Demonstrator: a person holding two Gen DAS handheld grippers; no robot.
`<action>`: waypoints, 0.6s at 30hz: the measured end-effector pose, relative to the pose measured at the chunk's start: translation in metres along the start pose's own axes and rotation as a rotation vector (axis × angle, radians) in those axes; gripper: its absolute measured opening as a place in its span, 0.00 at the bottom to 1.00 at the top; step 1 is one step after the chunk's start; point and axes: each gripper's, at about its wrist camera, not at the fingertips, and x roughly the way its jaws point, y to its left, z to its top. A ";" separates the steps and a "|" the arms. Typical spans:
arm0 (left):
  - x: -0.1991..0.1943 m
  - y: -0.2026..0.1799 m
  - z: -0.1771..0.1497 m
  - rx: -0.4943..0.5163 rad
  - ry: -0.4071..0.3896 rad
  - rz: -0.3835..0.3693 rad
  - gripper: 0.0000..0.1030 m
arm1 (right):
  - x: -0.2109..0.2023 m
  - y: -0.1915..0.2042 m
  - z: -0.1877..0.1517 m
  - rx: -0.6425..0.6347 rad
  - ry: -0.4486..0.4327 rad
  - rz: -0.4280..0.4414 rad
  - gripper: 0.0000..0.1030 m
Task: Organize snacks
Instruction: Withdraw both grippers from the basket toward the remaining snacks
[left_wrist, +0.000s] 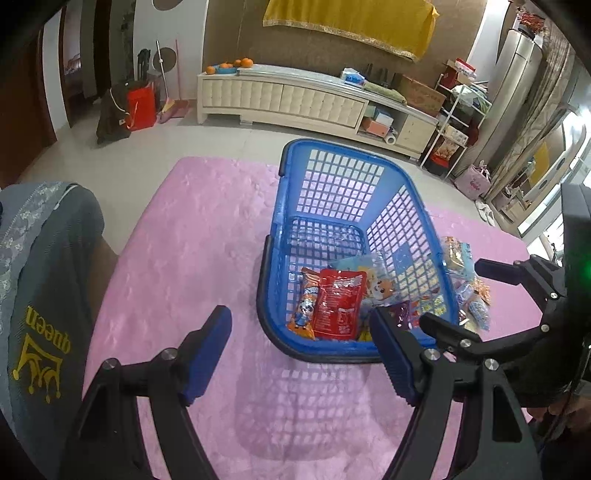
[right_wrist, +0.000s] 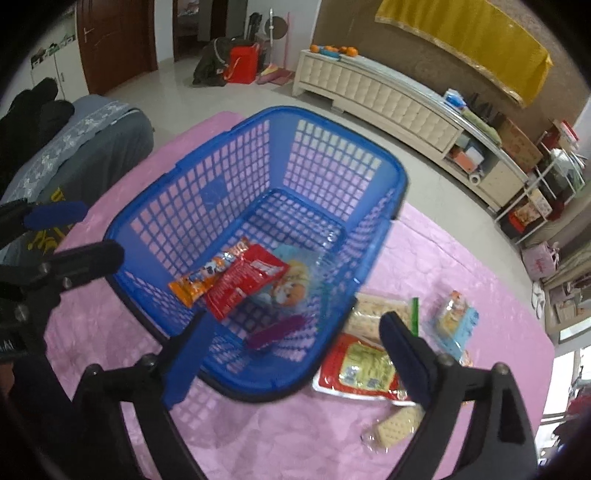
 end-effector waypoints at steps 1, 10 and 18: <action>-0.004 -0.002 -0.001 0.004 -0.005 0.000 0.73 | -0.003 -0.003 -0.003 0.012 -0.006 0.008 0.92; -0.042 -0.055 -0.012 0.118 -0.093 -0.014 0.79 | -0.060 -0.040 -0.033 0.136 -0.112 0.056 0.93; -0.043 -0.122 -0.016 0.213 -0.079 -0.058 0.79 | -0.096 -0.086 -0.070 0.210 -0.163 0.056 0.93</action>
